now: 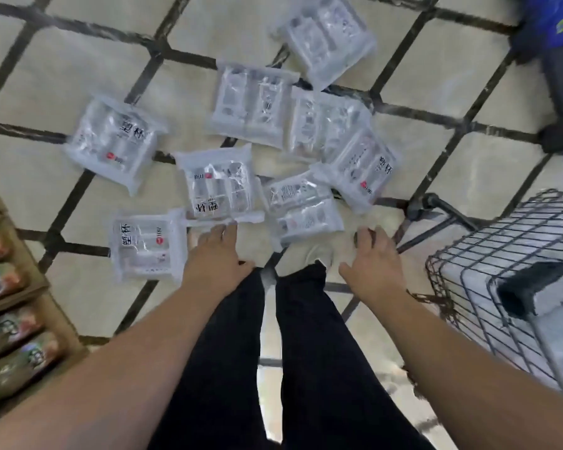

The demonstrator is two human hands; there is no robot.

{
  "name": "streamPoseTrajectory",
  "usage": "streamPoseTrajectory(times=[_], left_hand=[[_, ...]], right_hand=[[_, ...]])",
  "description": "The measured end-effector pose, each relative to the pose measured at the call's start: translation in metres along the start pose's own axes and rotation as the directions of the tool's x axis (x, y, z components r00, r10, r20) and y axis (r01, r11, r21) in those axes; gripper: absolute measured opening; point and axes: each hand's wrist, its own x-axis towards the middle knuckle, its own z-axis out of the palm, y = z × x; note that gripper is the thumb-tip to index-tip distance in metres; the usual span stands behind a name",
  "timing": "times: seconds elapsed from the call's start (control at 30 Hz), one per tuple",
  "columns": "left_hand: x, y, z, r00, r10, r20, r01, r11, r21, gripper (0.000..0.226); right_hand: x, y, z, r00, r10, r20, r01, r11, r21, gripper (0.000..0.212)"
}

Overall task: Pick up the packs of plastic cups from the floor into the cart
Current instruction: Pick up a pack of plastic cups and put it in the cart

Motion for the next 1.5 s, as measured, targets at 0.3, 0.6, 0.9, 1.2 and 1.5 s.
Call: streamPoseTrajectory(times=[0.3, 0.6, 0.9, 1.2, 1.5], left_hand=[[0.274, -0.014, 0.231, 0.992, 0.041, 0.115, -0.047, 0.997, 0.053, 0.096], [0.368, 0.017, 0.331, 0.995, -0.063, 0.079, 0.089, 0.915, -0.394, 0.110], [0.362, 0.052, 0.333, 0.969, -0.248, -0.006, 0.161, 0.648, -0.744, 0.114], [0.180, 0.019, 0.177, 0.977, -0.206, 0.046, 0.194, 0.785, -0.588, 0.105], [-0.068, 0.029, -0.072, 0.971, -0.167, -0.170, 0.012, 0.746, -0.666, 0.107]], right_hand=[[0.299, 0.006, 0.216, 0.993, -0.112, 0.048, 0.118, 0.981, -0.152, 0.089], [0.393, 0.046, 0.291, 0.995, -0.100, -0.012, 0.098, 0.934, 0.344, 0.110], [0.357, 0.023, 0.288, 0.995, -0.100, -0.005, 0.088, 0.852, 0.515, 0.102], [0.163, -0.009, 0.155, 0.994, -0.042, 0.097, -0.023, 0.806, 0.592, 0.097], [-0.079, -0.052, -0.093, 0.989, -0.082, -0.123, 0.138, 0.810, 0.569, 0.104]])
